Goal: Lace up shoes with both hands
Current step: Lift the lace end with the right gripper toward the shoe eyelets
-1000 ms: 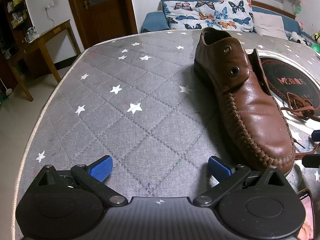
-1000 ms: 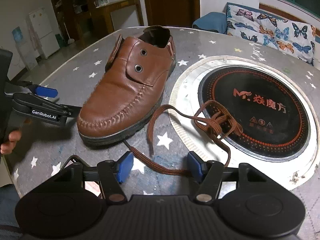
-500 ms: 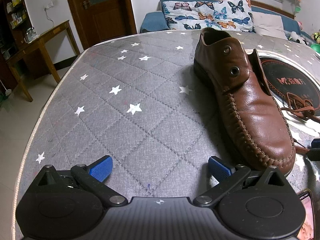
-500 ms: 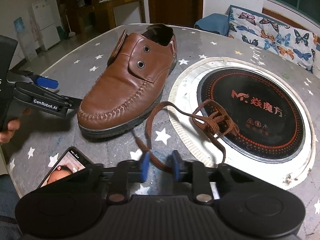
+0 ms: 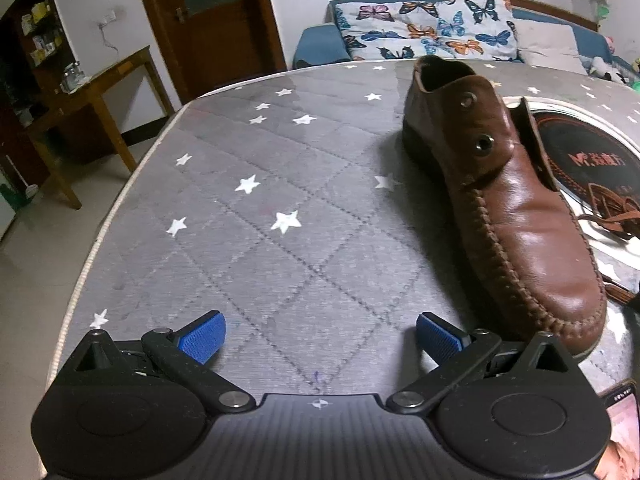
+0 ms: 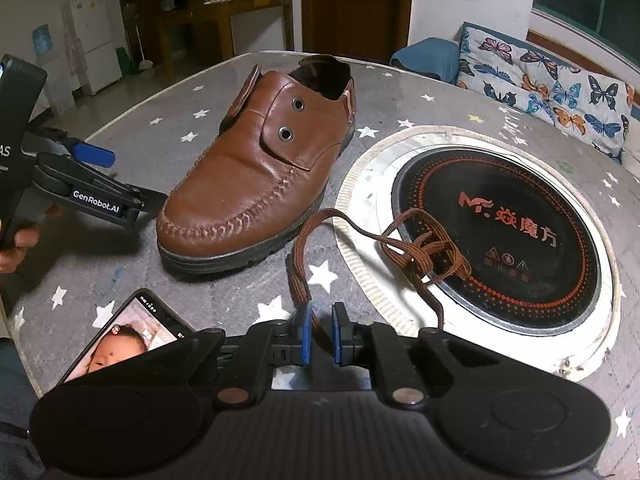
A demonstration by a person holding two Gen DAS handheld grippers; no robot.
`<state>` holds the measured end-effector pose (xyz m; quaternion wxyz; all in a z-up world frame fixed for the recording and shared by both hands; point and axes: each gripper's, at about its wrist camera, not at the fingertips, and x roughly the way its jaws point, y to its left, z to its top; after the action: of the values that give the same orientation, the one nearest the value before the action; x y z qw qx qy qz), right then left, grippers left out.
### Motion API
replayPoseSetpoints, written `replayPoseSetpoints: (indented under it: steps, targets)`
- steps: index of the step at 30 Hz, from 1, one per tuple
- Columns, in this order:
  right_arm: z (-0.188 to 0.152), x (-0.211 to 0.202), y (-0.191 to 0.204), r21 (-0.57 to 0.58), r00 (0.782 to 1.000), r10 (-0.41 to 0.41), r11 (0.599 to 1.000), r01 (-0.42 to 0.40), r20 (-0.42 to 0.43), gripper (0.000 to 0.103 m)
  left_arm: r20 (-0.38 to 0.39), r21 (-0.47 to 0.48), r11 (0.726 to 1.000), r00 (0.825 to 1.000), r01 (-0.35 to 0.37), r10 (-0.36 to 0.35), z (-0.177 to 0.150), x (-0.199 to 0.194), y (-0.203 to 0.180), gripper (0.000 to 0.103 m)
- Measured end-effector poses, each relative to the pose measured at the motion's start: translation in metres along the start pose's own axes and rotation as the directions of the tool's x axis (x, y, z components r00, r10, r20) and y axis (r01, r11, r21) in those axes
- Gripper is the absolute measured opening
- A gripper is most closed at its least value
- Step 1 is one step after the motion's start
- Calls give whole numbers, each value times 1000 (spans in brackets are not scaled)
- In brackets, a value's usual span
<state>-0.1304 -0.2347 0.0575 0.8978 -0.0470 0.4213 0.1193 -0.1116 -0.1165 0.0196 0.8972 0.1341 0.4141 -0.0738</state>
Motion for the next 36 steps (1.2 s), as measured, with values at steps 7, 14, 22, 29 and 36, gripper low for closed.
replayPoseSetpoints:
  steps: [7, 14, 22, 29, 36]
  targets:
    - [0, 2, 0, -2, 1000, 6, 1000, -6, -10, 11, 10, -32, 999, 1000, -9, 9, 6, -1, 9, 103]
    - [-3, 1, 5, -28, 1000, 15, 999, -15, -22, 16, 24, -40, 999, 1000, -4, 5, 10, -4, 13, 103]
    - [-4, 0, 6, -39, 999, 18, 999, -19, -28, 16, 18, -30, 1000, 1000, -8, 9, 10, -1, 12, 103]
    - [-5, -4, 9, -75, 1000, 9, 997, -11, -25, 7, 23, -24, 1000, 1000, 1, 0, 10, -1, 13, 103]
    - [5, -18, 9, -101, 999, -10, 995, 13, 35, 6, 44, -20, 1000, 999, 10, -9, 12, -4, 14, 103]
